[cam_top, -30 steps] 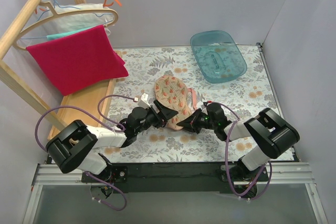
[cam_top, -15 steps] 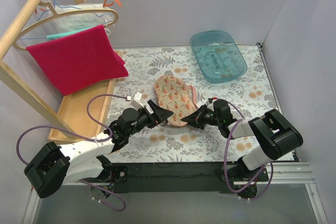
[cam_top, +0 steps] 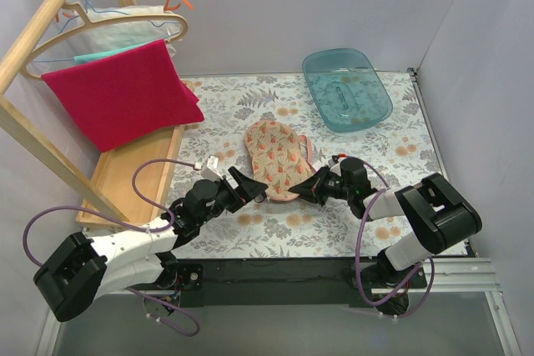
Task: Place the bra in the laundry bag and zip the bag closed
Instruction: Adjust the bra in the laundry bag.
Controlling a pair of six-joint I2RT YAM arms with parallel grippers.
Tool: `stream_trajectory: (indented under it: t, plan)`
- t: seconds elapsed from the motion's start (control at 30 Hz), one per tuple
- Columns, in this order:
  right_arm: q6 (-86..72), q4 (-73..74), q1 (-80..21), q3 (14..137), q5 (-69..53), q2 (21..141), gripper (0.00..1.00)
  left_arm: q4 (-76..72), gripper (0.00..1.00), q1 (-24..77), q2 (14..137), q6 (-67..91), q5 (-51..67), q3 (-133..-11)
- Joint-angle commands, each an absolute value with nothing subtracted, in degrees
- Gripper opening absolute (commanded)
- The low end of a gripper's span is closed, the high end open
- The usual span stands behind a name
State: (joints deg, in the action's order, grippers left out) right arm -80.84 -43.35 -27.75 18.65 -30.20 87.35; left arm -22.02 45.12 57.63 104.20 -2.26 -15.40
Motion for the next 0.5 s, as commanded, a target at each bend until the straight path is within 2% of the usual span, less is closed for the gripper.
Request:
stream_trajectory:
  t: [0.0,0.47]
  plan:
    - [-80.6,-45.4,-27.6,20.7,-31.2,85.8,0.10,-24.4,0.81,44.9,59.7,105.6,-4.3,-14.9]
    - [-80.7,-45.4,-27.6,20.9,-31.6,86.0,0.10,-29.4,0.80,44.9,61.5,106.4,-4.0,-14.6]
